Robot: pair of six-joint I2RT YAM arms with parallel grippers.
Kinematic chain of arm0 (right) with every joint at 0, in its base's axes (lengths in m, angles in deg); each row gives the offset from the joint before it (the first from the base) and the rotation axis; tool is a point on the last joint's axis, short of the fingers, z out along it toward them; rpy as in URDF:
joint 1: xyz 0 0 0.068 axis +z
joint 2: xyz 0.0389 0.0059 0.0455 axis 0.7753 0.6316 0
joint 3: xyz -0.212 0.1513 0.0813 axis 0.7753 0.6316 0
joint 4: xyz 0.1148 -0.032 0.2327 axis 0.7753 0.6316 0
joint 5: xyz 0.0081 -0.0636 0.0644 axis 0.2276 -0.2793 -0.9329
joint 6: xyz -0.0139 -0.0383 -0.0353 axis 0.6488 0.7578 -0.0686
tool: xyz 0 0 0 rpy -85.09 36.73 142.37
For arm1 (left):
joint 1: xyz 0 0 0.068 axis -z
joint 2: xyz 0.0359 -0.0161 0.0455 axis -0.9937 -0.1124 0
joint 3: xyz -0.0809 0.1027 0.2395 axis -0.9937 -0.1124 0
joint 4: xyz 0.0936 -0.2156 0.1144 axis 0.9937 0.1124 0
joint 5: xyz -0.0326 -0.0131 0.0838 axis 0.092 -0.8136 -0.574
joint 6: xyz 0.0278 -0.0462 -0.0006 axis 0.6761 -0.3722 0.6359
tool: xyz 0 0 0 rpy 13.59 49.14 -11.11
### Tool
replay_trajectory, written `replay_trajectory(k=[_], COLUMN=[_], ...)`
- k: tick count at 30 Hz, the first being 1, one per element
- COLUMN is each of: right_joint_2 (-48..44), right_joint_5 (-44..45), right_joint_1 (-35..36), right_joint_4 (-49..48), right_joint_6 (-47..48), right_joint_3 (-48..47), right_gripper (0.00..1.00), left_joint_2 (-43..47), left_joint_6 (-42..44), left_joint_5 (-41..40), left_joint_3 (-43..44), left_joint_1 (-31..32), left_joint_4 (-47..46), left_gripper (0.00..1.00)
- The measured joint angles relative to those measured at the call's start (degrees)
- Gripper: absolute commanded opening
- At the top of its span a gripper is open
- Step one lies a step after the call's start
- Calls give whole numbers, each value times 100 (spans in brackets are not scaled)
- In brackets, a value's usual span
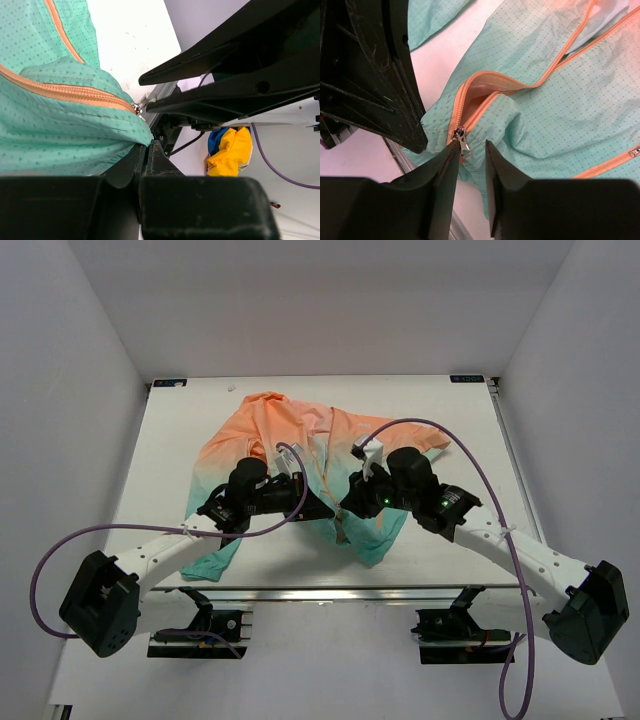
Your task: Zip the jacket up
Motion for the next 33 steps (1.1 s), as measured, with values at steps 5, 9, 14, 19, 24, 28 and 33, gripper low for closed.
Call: replay_trajectory(k=[5,9,14,19,24,28,33], right_joint_2=[0,0,0,39,98,98,98], right_joint_5=[-164,-286,-341,-426,-470,-474,-551], right_joint_1=[0,2,0,0,0,0,0], right_joint_4=[22,15,13,37,133,144,144], right_joint_6=[107,177,181,232,302,323,352], right_joint_3=[0,0,0,0,0,0,0], right_gripper=[39,40,37,34,33,30,24], left_joint_2=[2,0,0,0,0,0,0], left_joint_6=[39,101,195,251,267,299,348], left_joint_5=[68,129,223,256,264,291,389], left_joint_3=[2,2,37,48,52,68,120], left_joint_1=[0,0,0,0,0,0,0], left_joint_4=[2,2,63,114,131,129,120], left_gripper=[0,0,0,0,0,0,0])
